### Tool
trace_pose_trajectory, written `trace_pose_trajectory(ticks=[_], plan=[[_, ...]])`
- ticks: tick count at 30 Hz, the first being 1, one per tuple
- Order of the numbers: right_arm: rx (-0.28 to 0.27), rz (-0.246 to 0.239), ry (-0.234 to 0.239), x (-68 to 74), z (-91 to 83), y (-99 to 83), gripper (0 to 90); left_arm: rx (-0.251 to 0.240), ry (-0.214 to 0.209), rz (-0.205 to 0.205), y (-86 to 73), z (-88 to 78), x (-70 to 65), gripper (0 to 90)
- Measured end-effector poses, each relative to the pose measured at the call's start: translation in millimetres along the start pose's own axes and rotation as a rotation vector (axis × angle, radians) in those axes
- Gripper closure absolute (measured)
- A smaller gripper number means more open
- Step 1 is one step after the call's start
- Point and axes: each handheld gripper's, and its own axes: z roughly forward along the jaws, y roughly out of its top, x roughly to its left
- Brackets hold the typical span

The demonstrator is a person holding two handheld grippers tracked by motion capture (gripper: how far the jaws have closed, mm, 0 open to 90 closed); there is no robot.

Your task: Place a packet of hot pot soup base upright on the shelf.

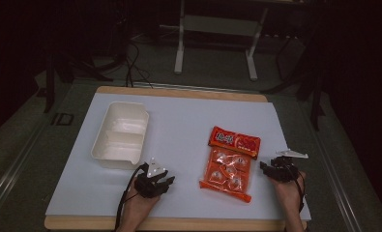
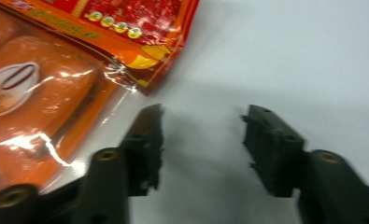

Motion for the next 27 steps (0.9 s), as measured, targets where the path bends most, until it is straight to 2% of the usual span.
trace_pose_trajectory(ticks=[4, 5, 8, 9, 12, 14, 17, 22, 25, 27], plan=[[-0.013, -0.026, 0.015, 3.3, -1.2, 0.9, 52.9, -0.003, 0.013, 0.010, 0.0, -0.3, -1.3, 62.4], [-0.017, -0.054, 0.031, 7.0, -2.8, 1.8, 55.2, -0.005, 0.019, 0.014, -0.3, -1.0, -1.5, 62.4], [-0.018, -0.082, 0.052, 10.4, -5.2, 1.7, 56.0, -0.022, 0.017, 0.018, -1.8, -2.8, -2.1, 62.6], [-0.018, -0.111, 0.066, 12.8, -6.8, 1.2, 59.1, -0.022, 0.015, 0.016, -2.1, -2.8, -2.1, 62.9], [-0.015, -0.157, 0.093, 17.1, -9.1, -0.1, 64.6, -0.015, 0.014, 0.012, -3.0, -0.9, -2.4, 63.5], [-0.004, -0.184, 0.115, 19.5, -10.0, -0.6, 73.3, -0.017, 0.019, 0.013, -3.5, -0.4, -3.3, 64.2], [0.014, -0.211, 0.122, 24.8, -10.2, -2.7, 84.7, -0.013, 0.022, 0.015, -3.7, -0.1, -3.9, 64.6], [0.055, -0.277, 0.163, 35.9, -10.0, -6.3, 89.8, -0.012, 0.021, 0.019, -4.0, 0.1, -4.4, 64.6], [0.080, -0.300, 0.232, 41.2, -12.2, -9.3, 89.7, -0.012, 0.018, 0.023, -4.1, 0.3, -4.7, 64.5], [0.087, -0.338, 0.284, 44.9, -14.9, -12.2, 89.8, -0.012, 0.015, 0.022, -4.0, 0.3, -4.4, 64.3]])
